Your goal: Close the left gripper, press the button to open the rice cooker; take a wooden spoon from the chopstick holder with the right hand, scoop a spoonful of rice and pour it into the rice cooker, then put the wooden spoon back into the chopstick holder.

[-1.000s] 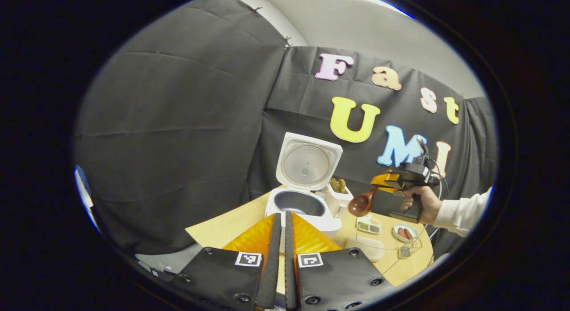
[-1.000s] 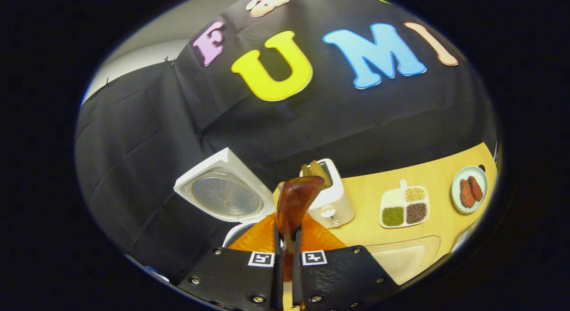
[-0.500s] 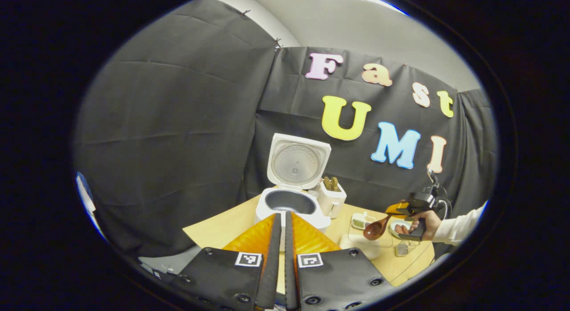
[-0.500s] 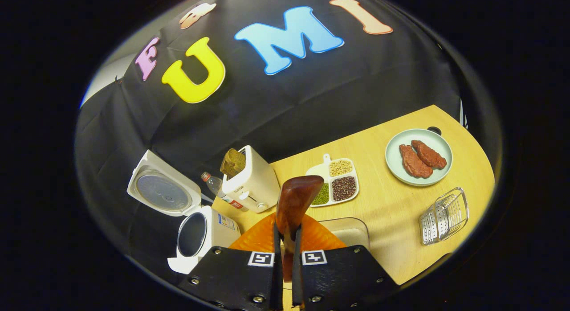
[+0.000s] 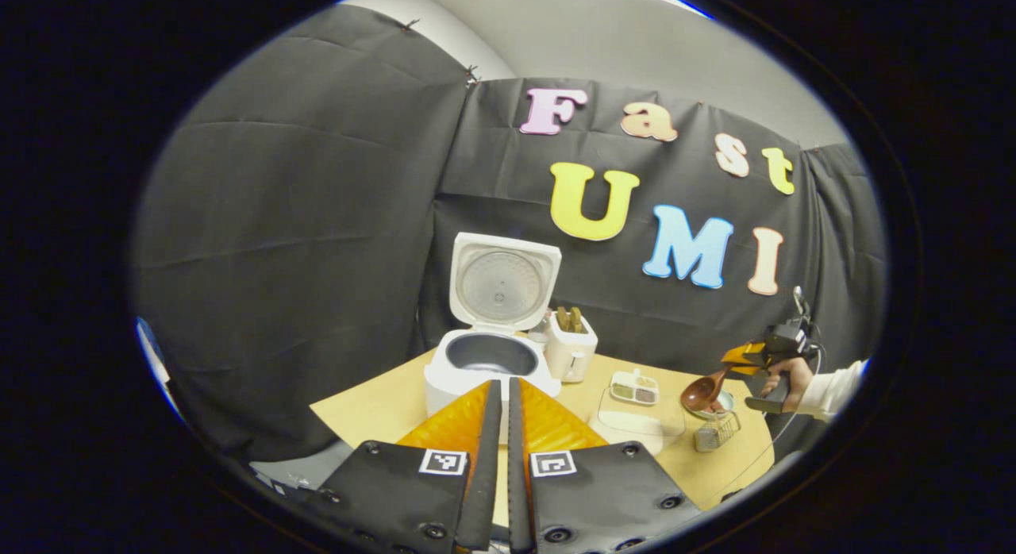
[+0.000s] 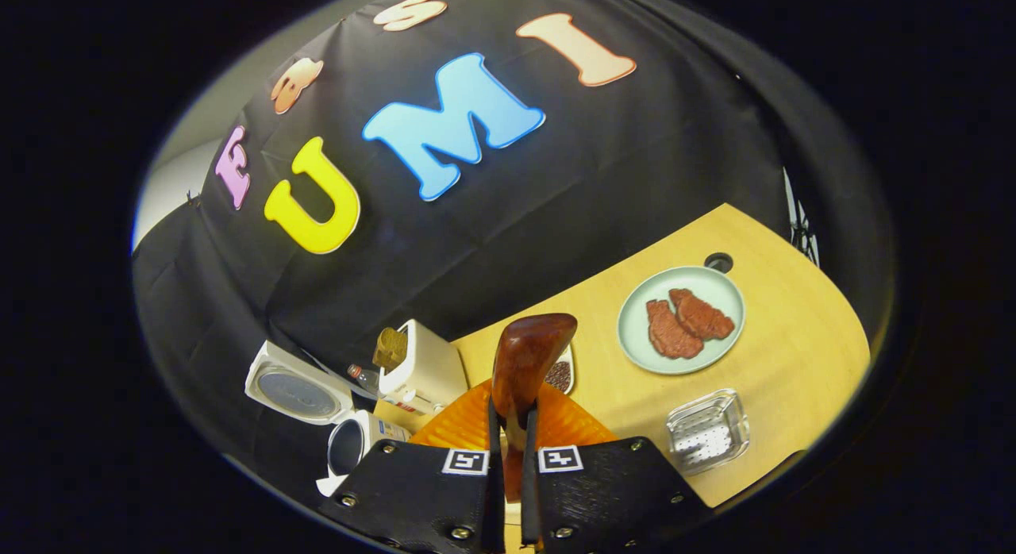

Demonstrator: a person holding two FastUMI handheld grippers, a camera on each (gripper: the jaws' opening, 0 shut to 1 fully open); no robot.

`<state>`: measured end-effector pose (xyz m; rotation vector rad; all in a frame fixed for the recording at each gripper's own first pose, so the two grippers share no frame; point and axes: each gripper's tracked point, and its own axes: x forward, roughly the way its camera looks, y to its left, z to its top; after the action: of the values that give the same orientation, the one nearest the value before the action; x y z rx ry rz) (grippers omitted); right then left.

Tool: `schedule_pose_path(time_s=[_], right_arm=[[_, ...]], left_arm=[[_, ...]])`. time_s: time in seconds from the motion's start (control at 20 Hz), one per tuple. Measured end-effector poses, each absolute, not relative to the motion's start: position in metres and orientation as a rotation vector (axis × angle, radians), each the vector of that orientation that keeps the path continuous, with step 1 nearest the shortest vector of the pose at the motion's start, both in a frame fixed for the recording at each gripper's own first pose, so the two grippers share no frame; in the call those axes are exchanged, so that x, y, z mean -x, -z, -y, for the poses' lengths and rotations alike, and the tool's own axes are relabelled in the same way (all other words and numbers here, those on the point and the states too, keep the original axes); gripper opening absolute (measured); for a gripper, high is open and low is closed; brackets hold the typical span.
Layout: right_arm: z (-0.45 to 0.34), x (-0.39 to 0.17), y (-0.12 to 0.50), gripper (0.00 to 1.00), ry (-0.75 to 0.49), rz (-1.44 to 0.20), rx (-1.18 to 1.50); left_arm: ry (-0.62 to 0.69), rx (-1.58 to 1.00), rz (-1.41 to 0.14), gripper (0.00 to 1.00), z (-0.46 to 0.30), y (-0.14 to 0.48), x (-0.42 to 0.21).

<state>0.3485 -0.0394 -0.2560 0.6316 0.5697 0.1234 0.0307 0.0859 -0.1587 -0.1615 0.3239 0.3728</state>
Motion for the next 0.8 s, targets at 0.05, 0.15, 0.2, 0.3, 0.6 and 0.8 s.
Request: schedule_pose_path(time_s=[0.05, 0.15, 0.2, 0.3, 0.6, 0.8], right_arm=[[0.058, -0.347, 0.258, 0.08, -0.099, -0.568, -0.626], [0.089, -0.336, 0.262, 0.08, -0.051, -0.569, -0.622], [0.103, -0.333, 0.266, 0.08, -0.03, -0.568, -0.627], [0.124, -0.328, 0.275, 0.08, 0.005, -0.574, -0.627], [0.149, -0.32, 0.323, 0.08, 0.071, -0.63, -0.56], [0.144, -0.323, 0.345, 0.09, 0.084, -0.646, -0.517]], left_arm=[[-0.366, 0.16, -0.323, 0.07, -0.082, 0.158, -0.034], [-0.355, 0.155, -0.325, 0.07, -0.075, 0.159, -0.041], [-0.351, 0.154, -0.326, 0.07, -0.071, 0.159, -0.042], [-0.342, 0.153, -0.328, 0.07, -0.064, 0.159, -0.045], [-0.32, 0.117, -0.356, 0.16, -0.049, 0.16, -0.049], [-0.334, 0.114, -0.387, 0.16, -0.049, 0.163, -0.044]])
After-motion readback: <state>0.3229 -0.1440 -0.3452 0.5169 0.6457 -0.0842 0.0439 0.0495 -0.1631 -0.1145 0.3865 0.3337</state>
